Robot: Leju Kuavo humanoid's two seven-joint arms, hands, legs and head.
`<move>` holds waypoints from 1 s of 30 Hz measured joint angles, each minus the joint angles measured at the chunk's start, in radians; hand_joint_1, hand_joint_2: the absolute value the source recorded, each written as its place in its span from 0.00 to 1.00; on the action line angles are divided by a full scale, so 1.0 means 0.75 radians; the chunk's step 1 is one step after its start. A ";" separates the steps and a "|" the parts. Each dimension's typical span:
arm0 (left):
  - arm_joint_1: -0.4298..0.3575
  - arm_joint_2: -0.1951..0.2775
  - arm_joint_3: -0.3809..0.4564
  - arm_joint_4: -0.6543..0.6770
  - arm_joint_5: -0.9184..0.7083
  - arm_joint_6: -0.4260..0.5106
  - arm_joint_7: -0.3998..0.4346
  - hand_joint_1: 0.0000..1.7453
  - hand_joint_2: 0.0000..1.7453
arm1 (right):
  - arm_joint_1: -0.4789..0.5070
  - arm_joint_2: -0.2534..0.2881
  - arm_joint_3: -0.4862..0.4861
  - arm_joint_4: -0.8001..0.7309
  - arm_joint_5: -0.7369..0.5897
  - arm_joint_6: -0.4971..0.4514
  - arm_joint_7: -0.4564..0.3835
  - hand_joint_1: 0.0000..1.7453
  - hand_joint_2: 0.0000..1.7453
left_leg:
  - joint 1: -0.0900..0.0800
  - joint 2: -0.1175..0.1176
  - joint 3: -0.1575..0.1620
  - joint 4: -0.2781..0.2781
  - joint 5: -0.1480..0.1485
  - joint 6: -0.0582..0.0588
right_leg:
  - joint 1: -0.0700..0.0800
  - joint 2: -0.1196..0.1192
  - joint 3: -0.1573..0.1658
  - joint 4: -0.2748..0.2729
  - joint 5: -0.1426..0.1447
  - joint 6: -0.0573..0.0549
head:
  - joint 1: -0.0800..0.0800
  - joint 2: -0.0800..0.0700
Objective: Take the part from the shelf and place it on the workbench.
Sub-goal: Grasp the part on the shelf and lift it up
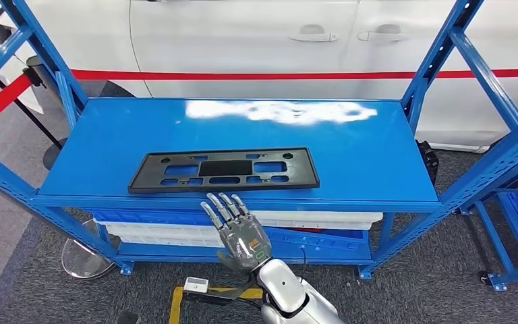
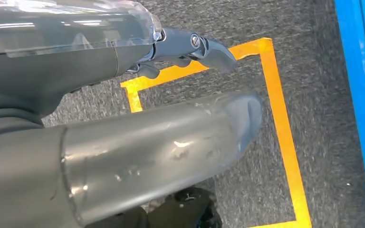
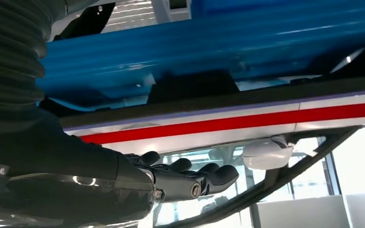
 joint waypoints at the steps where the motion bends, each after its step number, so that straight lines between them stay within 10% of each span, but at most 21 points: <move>1: -0.002 -0.002 0.001 0.000 -0.004 0.000 0.000 0.00 0.00 | -0.009 0.010 0.000 0.041 0.012 -0.014 0.008 0.00 1.00 | -0.002 0.000 -0.003 0.006 -0.003 -0.008 | 0.002 0.000 0.033 -0.065 0.016 -0.007 | 0.000 0.000; 6: -0.007 -0.005 0.004 0.000 -0.014 -0.001 0.000 0.00 0.00 | -0.029 0.045 0.000 0.162 0.035 -0.031 0.020 0.00 1.00 | 0.003 0.001 -0.020 0.031 -0.023 -0.050 | 0.007 0.003 0.045 -0.112 0.023 -0.048 | -0.003 0.000; 10: -0.007 -0.008 0.007 0.001 -0.016 0.000 0.000 0.00 0.00 | -0.039 0.066 -0.001 0.208 0.031 -0.033 0.003 0.00 1.00 | 0.007 0.000 -0.162 0.331 -0.168 -0.067 | 0.008 0.001 0.043 -0.115 0.026 -0.065 | -0.013 0.000; 12: -0.005 -0.008 0.008 0.001 -0.018 -0.003 -0.003 0.00 0.00 | -0.037 0.070 -0.004 0.222 0.025 -0.033 -0.018 0.00 1.00 | 0.007 0.000 -0.200 0.398 -0.162 -0.067 | 0.012 0.002 0.042 -0.111 0.022 -0.068 | -0.013 0.000; 16: -0.007 -0.007 0.019 0.000 -0.020 -0.017 -0.013 0.00 0.00 | -0.044 0.089 -0.013 0.220 0.002 -0.034 -0.053 0.00 1.00 | 0.001 0.003 -0.060 0.086 -0.011 -0.043 | 0.017 0.006 0.051 -0.101 0.004 -0.059 | -0.013 0.000; 21: -0.006 -0.008 0.031 0.001 -0.032 -0.020 -0.016 0.00 0.00 | -0.057 0.096 -0.016 0.191 -0.030 -0.036 -0.064 0.00 1.00 | -0.002 -0.002 -0.018 0.011 -0.011 -0.001 | 0.018 0.005 0.053 -0.072 0.007 -0.018 | -0.011 0.000; 26: -0.004 -0.010 0.037 0.000 -0.040 -0.020 -0.015 0.00 0.00 | -0.062 0.094 -0.016 0.124 -0.079 -0.032 -0.064 0.00 1.00 | 0.001 -0.004 0.017 0.008 -0.030 0.017 | 0.009 0.004 -0.148 0.248 -0.118 0.004 | -0.001 0.000; 28: 0.000 -0.010 0.040 0.000 -0.043 -0.020 -0.013 0.00 0.00 | -0.060 0.091 -0.016 0.093 -0.096 -0.023 -0.059 0.00 1.00 | 0.001 -0.006 0.042 0.008 -0.051 0.012 | 0.008 0.004 -0.181 0.241 -0.073 0.005 | 0.001 0.000; 30: 0.004 -0.012 0.042 0.001 -0.046 -0.021 -0.012 0.00 0.00 | -0.060 0.089 -0.016 0.059 -0.108 -0.014 -0.054 0.00 1.00 | 0.001 -0.009 0.076 0.007 -0.079 0.005 | 0.008 0.003 -0.131 0.076 0.045 -0.004 | 0.002 0.000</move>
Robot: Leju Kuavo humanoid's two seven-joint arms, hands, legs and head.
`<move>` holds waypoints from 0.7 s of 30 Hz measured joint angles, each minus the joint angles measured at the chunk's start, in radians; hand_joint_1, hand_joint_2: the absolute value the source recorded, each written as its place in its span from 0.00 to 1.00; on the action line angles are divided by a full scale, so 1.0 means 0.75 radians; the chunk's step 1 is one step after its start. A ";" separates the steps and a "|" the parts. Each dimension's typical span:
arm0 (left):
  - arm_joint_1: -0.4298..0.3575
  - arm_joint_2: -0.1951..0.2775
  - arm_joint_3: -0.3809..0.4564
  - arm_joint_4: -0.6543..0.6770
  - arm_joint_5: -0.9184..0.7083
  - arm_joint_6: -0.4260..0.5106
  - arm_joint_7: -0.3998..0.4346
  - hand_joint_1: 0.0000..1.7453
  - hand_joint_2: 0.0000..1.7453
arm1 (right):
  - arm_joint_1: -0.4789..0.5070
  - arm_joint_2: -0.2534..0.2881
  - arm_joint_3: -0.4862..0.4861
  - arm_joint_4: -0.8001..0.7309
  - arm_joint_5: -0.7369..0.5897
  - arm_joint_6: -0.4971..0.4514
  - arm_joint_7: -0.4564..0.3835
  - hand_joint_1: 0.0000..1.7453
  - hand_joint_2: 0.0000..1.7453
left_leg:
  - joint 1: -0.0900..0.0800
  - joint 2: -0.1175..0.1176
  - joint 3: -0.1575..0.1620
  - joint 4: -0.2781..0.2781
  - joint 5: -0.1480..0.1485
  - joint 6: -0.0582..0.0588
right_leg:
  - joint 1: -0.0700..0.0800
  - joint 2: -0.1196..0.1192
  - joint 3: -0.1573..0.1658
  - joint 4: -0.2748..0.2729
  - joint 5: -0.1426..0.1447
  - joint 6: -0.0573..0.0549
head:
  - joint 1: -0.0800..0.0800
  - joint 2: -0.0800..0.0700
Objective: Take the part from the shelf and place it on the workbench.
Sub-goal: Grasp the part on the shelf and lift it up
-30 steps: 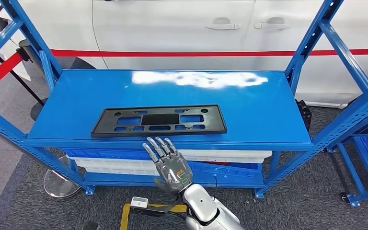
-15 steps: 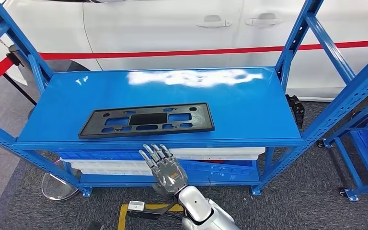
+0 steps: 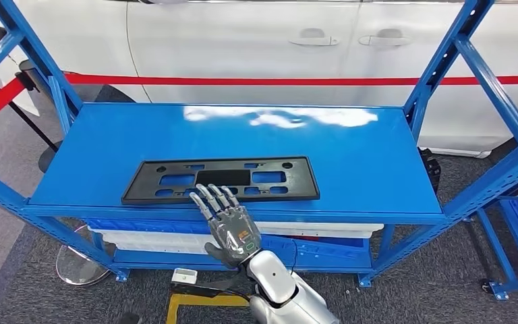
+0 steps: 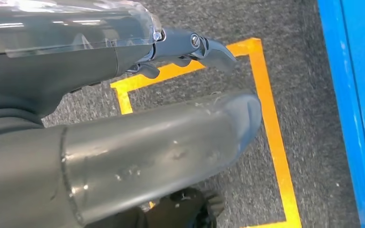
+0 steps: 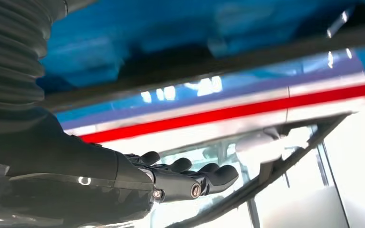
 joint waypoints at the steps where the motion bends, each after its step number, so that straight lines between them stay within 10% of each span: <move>1: 0.000 -0.002 0.001 0.000 -0.002 -0.001 0.001 0.00 0.00 | -0.001 -0.001 0.000 -0.013 -0.004 0.003 0.002 0.00 1.00 | -0.001 -0.001 0.014 0.000 -0.014 -0.006 | 0.004 -0.001 0.026 -0.079 0.037 -0.006 | -0.001 0.000; 6: -0.007 -0.004 0.009 0.001 -0.013 -0.003 0.007 0.00 0.00 | -0.002 -0.001 0.001 -0.064 -0.015 0.011 0.006 0.00 1.00 | -0.002 0.002 0.029 0.028 -0.020 -0.048 | 0.011 0.006 0.074 -0.168 0.040 -0.058 | -0.005 0.000; 9: -0.012 -0.007 0.011 0.001 -0.015 -0.003 0.008 0.00 0.00 | -0.007 0.001 0.001 -0.078 -0.016 0.016 0.007 0.00 1.00 | 0.001 0.003 -0.092 0.236 -0.030 -0.065 | 0.003 0.004 0.124 -0.185 0.017 -0.076 | -0.013 0.000; 11: -0.011 -0.008 0.013 0.001 -0.017 -0.002 0.008 0.00 0.00 | -0.007 0.001 0.001 -0.079 -0.016 0.028 0.010 0.00 1.00 | 0.002 0.003 -0.201 0.367 -0.114 -0.073 | 0.004 0.006 0.152 -0.189 -0.004 -0.081 | -0.014 0.000; 13: -0.009 -0.008 0.013 0.001 -0.023 0.000 0.006 0.00 0.00 | -0.007 0.001 0.001 -0.078 -0.014 0.048 0.016 0.00 1.00 | 0.002 0.003 -0.253 0.362 -0.144 -0.073 | 0.004 0.011 0.183 -0.189 -0.028 -0.079 | -0.015 0.000; 17: -0.011 -0.008 0.013 0.001 -0.036 -0.003 -0.003 0.00 0.00 | -0.008 -0.001 0.002 -0.074 0.001 0.088 0.030 0.00 1.00 | -0.003 0.004 -0.213 0.073 0.109 -0.051 | 0.008 0.016 0.237 -0.183 -0.073 -0.063 | -0.014 0.000; 21: -0.013 -0.009 0.013 0.001 -0.042 -0.008 -0.004 0.00 0.00 | -0.009 -0.003 0.003 -0.071 0.008 0.102 0.036 0.00 1.00 | -0.005 0.003 -0.204 0.031 0.165 -0.023 | 0.013 0.018 0.239 -0.177 -0.096 -0.034 | -0.013 0.000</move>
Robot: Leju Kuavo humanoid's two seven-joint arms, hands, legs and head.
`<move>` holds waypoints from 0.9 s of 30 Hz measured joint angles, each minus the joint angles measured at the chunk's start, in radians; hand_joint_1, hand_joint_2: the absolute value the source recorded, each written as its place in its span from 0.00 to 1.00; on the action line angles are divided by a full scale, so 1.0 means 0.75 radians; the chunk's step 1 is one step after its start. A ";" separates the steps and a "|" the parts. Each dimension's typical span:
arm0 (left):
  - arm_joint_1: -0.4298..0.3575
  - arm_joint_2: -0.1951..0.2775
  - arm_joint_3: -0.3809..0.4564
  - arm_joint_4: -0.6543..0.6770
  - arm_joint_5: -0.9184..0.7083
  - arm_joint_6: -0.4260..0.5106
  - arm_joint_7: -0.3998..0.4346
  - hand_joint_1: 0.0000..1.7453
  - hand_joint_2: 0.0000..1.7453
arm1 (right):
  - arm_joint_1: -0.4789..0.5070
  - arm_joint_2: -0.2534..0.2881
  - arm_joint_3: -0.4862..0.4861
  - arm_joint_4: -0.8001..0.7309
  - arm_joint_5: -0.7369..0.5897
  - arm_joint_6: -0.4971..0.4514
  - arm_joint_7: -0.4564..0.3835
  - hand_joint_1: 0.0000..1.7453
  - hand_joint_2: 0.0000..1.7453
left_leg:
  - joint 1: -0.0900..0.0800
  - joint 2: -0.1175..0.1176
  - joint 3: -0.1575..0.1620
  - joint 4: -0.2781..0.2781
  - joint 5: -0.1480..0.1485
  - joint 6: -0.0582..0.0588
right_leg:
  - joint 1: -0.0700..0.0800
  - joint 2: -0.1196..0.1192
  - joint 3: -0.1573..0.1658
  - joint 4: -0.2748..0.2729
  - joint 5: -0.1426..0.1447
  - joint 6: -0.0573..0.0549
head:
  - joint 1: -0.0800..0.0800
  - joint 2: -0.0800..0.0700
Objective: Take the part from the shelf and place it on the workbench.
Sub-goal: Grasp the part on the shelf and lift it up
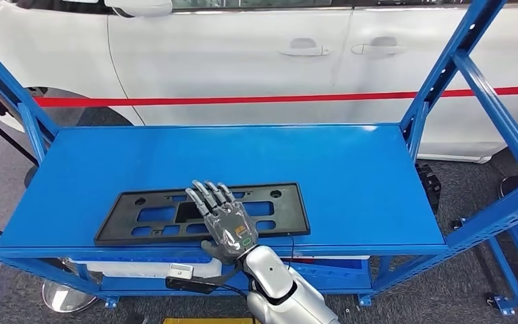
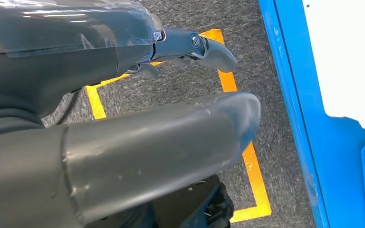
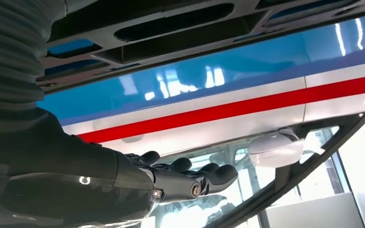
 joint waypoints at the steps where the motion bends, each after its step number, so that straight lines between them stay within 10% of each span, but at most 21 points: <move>1: -0.001 -0.001 0.000 0.000 -0.004 -0.004 -0.002 0.00 0.00 | -0.001 -0.001 0.000 0.000 0.002 0.003 0.002 0.00 1.00 | 0.003 0.001 0.002 -0.006 0.004 0.006 | 0.000 -0.002 -0.006 0.017 -0.017 0.006 | 0.002 0.000; 5: -0.003 -0.002 -0.002 0.000 -0.018 -0.023 -0.008 0.00 0.00 | 0.000 -0.009 0.000 0.004 0.003 0.008 0.006 0.00 1.00 | 0.008 0.005 -0.002 -0.015 0.008 0.020 | -0.007 -0.008 -0.140 0.301 -0.175 0.028 | 0.009 0.000; 7: -0.003 -0.002 -0.002 0.000 -0.019 -0.029 -0.010 0.00 0.00 | 0.003 -0.016 0.000 0.010 -0.002 0.008 0.004 0.00 1.00 | 0.008 0.004 -0.006 -0.014 0.008 0.021 | -0.013 -0.010 -0.173 0.363 -0.172 0.032 | 0.009 0.000; 12: -0.003 -0.005 -0.002 0.000 -0.017 -0.031 -0.011 0.00 0.00 | 0.002 -0.019 0.000 0.013 -0.012 0.007 -0.004 0.00 1.00 | 0.002 -0.001 -0.011 0.000 0.005 0.003 | -0.013 -0.011 -0.009 0.018 -0.008 0.013 | 0.009 0.000; 17: -0.003 -0.004 -0.002 0.000 -0.016 -0.028 -0.011 0.00 0.00 | 0.002 -0.019 0.000 0.009 -0.024 0.006 -0.010 0.00 1.00 | 0.008 0.000 -0.029 0.030 -0.017 -0.038 | -0.013 -0.012 -0.009 -0.014 0.019 -0.027 | 0.003 0.000; 22: -0.002 -0.004 -0.002 0.000 -0.017 -0.027 -0.007 0.00 0.00 | 0.009 -0.021 0.000 0.007 -0.025 0.005 -0.010 0.00 1.00 | 0.013 0.001 -0.157 0.373 -0.186 -0.056 | -0.009 -0.019 -0.022 -0.010 0.027 -0.037 | -0.009 0.000; 27: -0.007 -0.003 -0.002 0.000 -0.021 -0.027 -0.003 0.00 0.00 | 0.002 -0.021 0.000 0.007 -0.025 -0.002 0.006 0.00 1.00 | 0.003 0.001 0.034 0.025 -0.047 -0.028 | -0.005 -0.015 -0.027 -0.001 0.024 -0.027 | -0.009 0.000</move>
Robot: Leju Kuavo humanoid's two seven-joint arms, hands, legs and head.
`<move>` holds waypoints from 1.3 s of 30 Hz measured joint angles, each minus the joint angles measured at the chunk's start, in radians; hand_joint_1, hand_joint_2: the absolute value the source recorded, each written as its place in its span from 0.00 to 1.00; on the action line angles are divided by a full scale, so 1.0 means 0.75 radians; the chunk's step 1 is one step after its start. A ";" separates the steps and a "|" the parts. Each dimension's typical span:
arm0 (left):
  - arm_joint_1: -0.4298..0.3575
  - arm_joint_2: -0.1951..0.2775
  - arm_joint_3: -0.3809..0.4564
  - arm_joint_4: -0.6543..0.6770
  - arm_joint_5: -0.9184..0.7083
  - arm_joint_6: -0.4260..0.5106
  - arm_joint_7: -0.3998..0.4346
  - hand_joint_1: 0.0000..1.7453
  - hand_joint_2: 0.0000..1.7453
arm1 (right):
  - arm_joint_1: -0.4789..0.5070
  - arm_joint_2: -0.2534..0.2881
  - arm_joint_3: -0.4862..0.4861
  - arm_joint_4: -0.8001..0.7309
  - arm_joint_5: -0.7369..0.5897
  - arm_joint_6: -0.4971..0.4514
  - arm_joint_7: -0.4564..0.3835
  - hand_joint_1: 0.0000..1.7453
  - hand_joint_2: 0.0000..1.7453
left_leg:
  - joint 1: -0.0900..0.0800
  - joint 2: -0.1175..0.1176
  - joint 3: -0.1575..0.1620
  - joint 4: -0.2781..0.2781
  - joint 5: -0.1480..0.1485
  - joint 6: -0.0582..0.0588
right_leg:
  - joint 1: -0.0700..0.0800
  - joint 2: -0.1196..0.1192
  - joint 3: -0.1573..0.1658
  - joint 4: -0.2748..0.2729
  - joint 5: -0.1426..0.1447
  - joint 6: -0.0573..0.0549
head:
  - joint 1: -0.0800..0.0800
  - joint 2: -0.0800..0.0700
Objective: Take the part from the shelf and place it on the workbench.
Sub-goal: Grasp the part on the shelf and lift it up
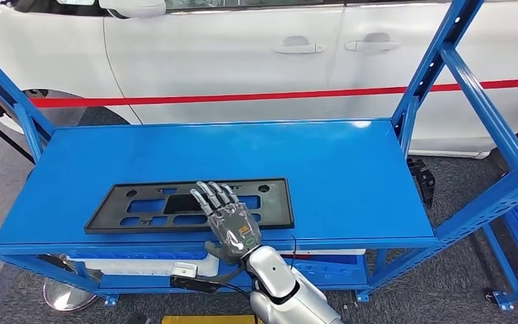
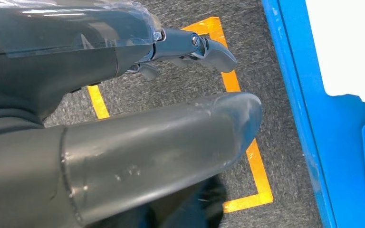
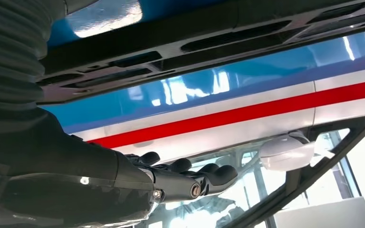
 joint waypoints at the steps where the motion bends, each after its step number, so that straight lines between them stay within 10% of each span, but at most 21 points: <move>1: -0.001 0.000 0.000 0.000 -0.001 0.000 0.001 0.00 0.00 | -0.002 0.000 0.000 0.000 0.000 0.000 0.003 0.00 1.00 | -0.004 -0.001 0.011 -0.025 -0.001 0.006 | 0.000 0.000 -0.003 -0.001 0.001 0.006 | 0.000 0.000; 5: -0.002 -0.001 0.000 0.000 -0.001 0.000 0.002 0.00 0.00 | -0.009 0.001 -0.001 0.000 -0.001 -0.001 0.006 0.00 1.00 | 0.001 0.001 0.023 -0.057 0.014 0.035 | 0.003 0.000 -0.011 0.017 -0.018 0.036 | 0.005 0.000; 10: -0.005 -0.003 0.000 0.000 -0.002 0.000 0.003 0.00 0.00 | -0.015 -0.007 -0.003 0.010 -0.005 0.002 0.008 0.00 1.00 | 0.006 0.005 0.024 -0.068 0.021 0.050 | -0.011 -0.001 -0.190 0.363 -0.158 0.058 | 0.015 0.000; 15: -0.006 -0.004 0.000 0.000 -0.008 0.000 0.006 0.00 0.00 | -0.037 -0.006 -0.015 0.055 -0.005 0.007 0.025 0.00 1.00 | 0.001 0.000 0.020 -0.046 0.010 0.030 | -0.019 -0.002 -0.048 0.038 0.024 0.050 | 0.018 0.000; 20: -0.016 -0.005 0.000 0.000 -0.028 0.000 0.015 0.00 0.00 | -0.102 0.012 -0.028 0.167 0.041 0.023 0.076 0.00 1.00 | 0.006 0.000 0.004 -0.021 -0.007 -0.010 | -0.016 0.002 -0.042 -0.003 0.040 0.013 | 0.013 0.000; 24: -0.024 -0.010 -0.001 0.000 -0.034 -0.003 0.021 0.00 0.00 | -0.162 0.029 -0.038 0.274 0.062 0.063 0.100 0.00 1.00 | 0.009 0.001 -0.127 0.275 -0.161 -0.027 | -0.014 -0.002 -0.046 -0.006 0.046 -0.005 | 0.000 0.000; 26: -0.023 -0.010 -0.001 0.000 -0.034 -0.004 0.024 0.00 0.00 | -0.174 0.031 -0.043 0.315 0.068 0.072 0.106 0.00 1.00 | 0.009 0.001 -0.154 0.343 -0.167 -0.028 | -0.011 -0.003 -0.046 -0.004 0.046 -0.006 | 0.000 0.000; 31: -0.032 -0.010 -0.001 0.000 -0.043 -0.007 0.028 0.00 0.00 | -0.225 0.043 -0.054 0.393 0.071 0.075 0.146 0.00 1.00 | 0.002 0.001 0.025 -0.016 -0.011 0.000 | -0.005 0.003 -0.043 0.001 0.043 0.006 | 0.000 0.000; 35: -0.035 -0.013 -0.003 0.000 -0.046 -0.008 0.029 0.00 0.00 | -0.255 0.044 -0.062 0.436 0.075 0.071 0.163 0.00 1.00 | 0.000 0.001 0.037 -0.052 0.000 0.029 | -0.006 0.002 -0.049 0.009 0.038 0.039 | 0.001 0.000; 39: -0.038 -0.016 -0.004 0.000 -0.046 -0.008 0.029 0.00 0.00 | -0.268 0.043 -0.070 0.467 0.075 0.070 0.167 0.00 1.00 | 0.005 0.006 0.036 -0.065 0.011 0.051 | -0.009 0.001 -0.169 0.269 -0.107 0.057 | 0.010 0.000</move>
